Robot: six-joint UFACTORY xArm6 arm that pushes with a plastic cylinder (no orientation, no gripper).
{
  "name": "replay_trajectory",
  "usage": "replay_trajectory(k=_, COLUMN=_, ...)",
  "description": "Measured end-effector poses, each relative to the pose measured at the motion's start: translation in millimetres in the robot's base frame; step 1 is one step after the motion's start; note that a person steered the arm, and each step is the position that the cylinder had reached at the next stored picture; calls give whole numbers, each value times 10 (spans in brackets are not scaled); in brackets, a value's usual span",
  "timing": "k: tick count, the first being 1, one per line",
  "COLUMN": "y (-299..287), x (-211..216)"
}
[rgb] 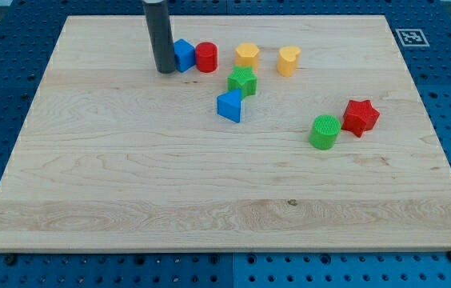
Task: Move the green circle bottom right to the blue triangle
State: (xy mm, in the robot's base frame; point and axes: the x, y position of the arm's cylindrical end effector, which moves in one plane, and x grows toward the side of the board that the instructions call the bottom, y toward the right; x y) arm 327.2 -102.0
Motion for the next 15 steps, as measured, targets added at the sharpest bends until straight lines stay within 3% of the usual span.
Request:
replay_trajectory(k=1, y=-143, x=14)
replay_trajectory(k=2, y=-439, x=302)
replay_trajectory(k=4, y=-307, x=976)
replay_trajectory(k=5, y=141, x=1218)
replay_trajectory(k=9, y=2978, x=1910)
replay_trajectory(k=10, y=3278, x=1714)
replay_trajectory(k=11, y=3356, x=1500)
replay_trajectory(k=15, y=2705, x=1512)
